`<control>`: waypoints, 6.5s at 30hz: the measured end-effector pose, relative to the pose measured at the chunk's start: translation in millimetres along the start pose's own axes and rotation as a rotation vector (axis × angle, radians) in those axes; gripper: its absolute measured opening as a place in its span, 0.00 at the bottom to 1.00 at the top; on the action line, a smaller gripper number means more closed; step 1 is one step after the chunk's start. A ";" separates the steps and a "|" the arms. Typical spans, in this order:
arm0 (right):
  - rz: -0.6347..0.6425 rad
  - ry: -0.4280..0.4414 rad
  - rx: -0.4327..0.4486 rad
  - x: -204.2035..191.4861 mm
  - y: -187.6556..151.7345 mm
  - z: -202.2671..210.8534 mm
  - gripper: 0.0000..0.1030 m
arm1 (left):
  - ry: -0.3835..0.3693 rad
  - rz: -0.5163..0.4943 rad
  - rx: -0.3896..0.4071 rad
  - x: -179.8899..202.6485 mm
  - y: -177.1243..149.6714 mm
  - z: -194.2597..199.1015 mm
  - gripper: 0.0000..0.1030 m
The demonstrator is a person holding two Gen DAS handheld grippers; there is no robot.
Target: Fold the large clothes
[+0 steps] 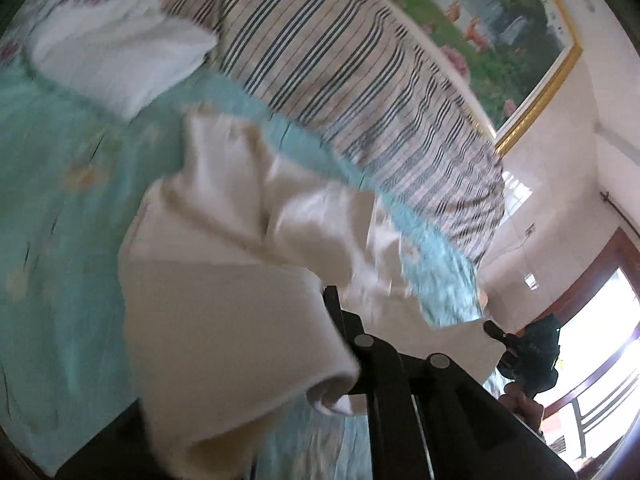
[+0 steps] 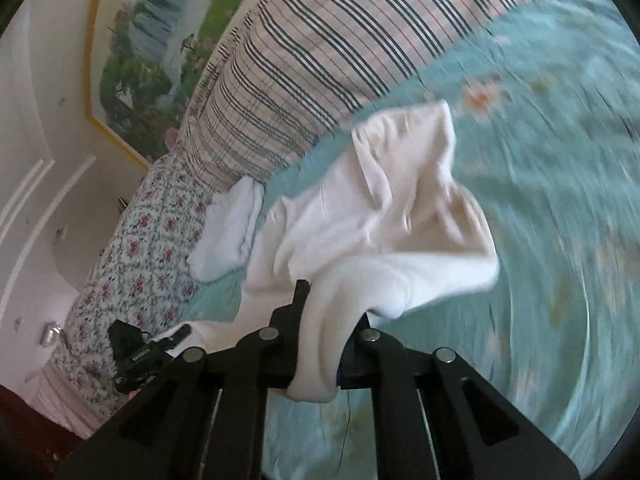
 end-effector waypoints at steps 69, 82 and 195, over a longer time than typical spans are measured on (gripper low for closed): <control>0.054 -0.227 -0.176 44.5 40.6 -181.0 0.52 | 0.155 0.068 -0.082 -38.1 25.5 -148.9 0.63; -0.002 -0.168 -0.225 21.4 -36.9 -149.6 0.52 | 0.190 0.253 -0.085 -83.0 -23.2 -105.4 0.68; -0.060 -0.271 -0.206 162.7 97.0 -137.5 0.82 | -0.090 0.029 -0.403 68.4 23.2 -302.5 0.83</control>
Point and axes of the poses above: each gripper's, at about its wrist camera, not at the fingertips, and z roughly against the way its jaws point, x to its right, y to its top, the point moved 10 cm from there along -z, roughly the way its jaws point, and after that the axes turned 1 degree about y, right-handed, at the moved point
